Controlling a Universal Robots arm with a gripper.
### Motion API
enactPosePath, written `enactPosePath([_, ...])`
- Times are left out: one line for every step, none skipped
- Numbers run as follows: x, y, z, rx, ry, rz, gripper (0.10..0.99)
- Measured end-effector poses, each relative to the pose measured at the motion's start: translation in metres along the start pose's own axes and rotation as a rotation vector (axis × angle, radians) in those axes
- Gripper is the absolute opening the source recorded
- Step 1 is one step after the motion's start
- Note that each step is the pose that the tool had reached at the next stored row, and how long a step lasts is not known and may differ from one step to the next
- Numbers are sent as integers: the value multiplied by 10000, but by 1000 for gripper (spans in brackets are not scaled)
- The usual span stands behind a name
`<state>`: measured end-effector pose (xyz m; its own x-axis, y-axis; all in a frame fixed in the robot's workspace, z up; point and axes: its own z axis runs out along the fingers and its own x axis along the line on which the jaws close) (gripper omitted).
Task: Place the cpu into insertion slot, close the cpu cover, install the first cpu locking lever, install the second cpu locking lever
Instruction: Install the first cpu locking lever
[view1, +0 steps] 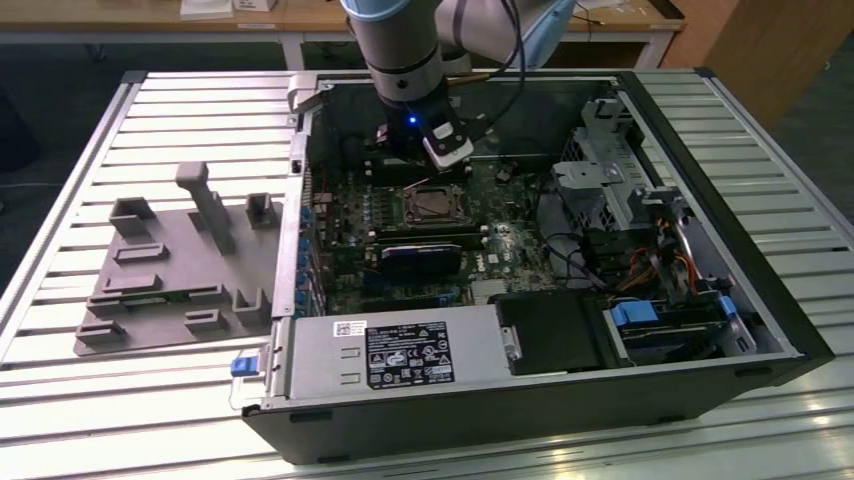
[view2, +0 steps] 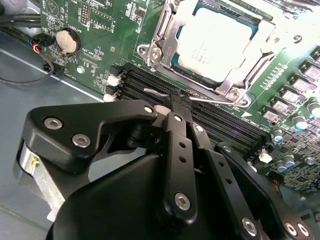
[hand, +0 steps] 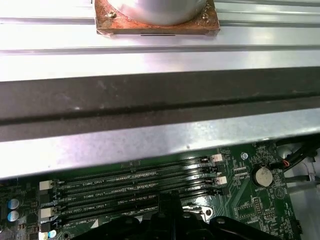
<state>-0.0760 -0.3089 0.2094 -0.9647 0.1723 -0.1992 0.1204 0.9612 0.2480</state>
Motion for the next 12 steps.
enactPosePath([0,0,0,2,0,-1,102])
enactPosePath([0,0,1,6,-1,-1,102])
enactPosePath([1,0,3,8,-2,-1,102])
enactPosePath([1,-1,8,7,-7,5,102])
enactPosePath([1,-2,13,12,-11,23,102])
enactPosePath([1,-3,18,18,-16,46,102])
enactPosePath([0,-5,24,23,-22,71,102])
enactPosePath([-1,-6,29,29,-30,102,102])
enactPosePath([-5,-6,34,38,-38,136,102])
enactPosePath([-9,-6,37,47,-47,168,102])
enactPosePath([-10,-6,38,56,-53,188,102])
enactPosePath([-10,-6,38,58,-53,188,102])
